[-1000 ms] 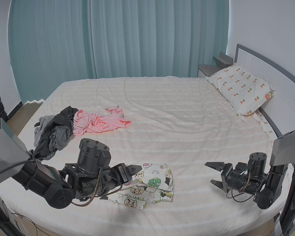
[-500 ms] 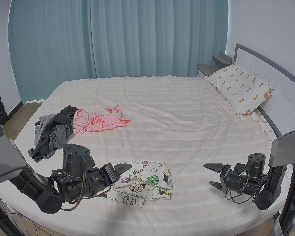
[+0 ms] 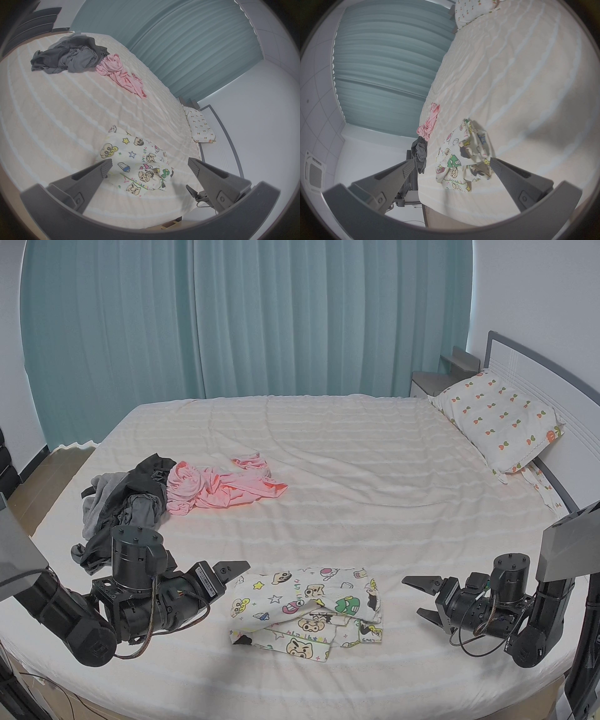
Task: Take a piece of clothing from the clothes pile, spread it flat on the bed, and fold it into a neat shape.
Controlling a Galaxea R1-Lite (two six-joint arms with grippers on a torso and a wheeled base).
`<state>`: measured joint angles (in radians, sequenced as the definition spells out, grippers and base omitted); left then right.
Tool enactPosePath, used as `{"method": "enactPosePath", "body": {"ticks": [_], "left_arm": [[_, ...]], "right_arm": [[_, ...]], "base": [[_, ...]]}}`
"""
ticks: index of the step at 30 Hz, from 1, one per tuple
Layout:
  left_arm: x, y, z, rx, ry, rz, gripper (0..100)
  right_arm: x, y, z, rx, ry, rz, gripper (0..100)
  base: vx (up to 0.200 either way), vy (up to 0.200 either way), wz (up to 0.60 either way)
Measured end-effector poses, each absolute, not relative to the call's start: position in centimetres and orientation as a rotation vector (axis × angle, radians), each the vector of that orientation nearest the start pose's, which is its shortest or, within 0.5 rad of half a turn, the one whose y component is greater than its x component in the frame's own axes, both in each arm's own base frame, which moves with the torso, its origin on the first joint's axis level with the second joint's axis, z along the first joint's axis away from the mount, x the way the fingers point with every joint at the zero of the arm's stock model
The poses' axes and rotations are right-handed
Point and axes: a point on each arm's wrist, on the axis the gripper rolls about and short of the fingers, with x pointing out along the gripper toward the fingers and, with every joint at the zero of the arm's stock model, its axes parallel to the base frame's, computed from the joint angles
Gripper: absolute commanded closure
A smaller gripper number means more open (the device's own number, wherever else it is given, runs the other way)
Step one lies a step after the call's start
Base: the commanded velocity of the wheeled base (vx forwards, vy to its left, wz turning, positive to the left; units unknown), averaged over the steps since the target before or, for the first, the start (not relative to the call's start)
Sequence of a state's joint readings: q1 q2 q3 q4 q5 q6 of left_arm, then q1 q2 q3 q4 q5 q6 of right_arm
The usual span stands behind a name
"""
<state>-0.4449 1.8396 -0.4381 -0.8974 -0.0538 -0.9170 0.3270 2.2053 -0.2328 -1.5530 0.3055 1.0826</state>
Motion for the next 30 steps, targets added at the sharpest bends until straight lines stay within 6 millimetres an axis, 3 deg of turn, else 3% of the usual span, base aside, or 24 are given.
{"method": "enactPosePath", "body": {"ticks": [9,17,30], "left_arm": [[24.9,-11.7,6.7,-0.789,0.74,-0.256,0],[25.5,-11.0,5.4,-0.799,0.757,-0.237,0],[25.6,-10.8,4.6,-0.794,0.782,-0.215,0]], "right_arm": [[27.8,9.9,-0.7,0.894,0.676,0.371,0],[27.4,9.7,-2.9,0.83,0.735,0.34,0],[27.2,9.6,-3.7,0.795,0.742,0.295,0]], "base": [[0.0,0.0,0.0],[0.0,0.0,0.0],[0.0,0.0,0.0]]}}
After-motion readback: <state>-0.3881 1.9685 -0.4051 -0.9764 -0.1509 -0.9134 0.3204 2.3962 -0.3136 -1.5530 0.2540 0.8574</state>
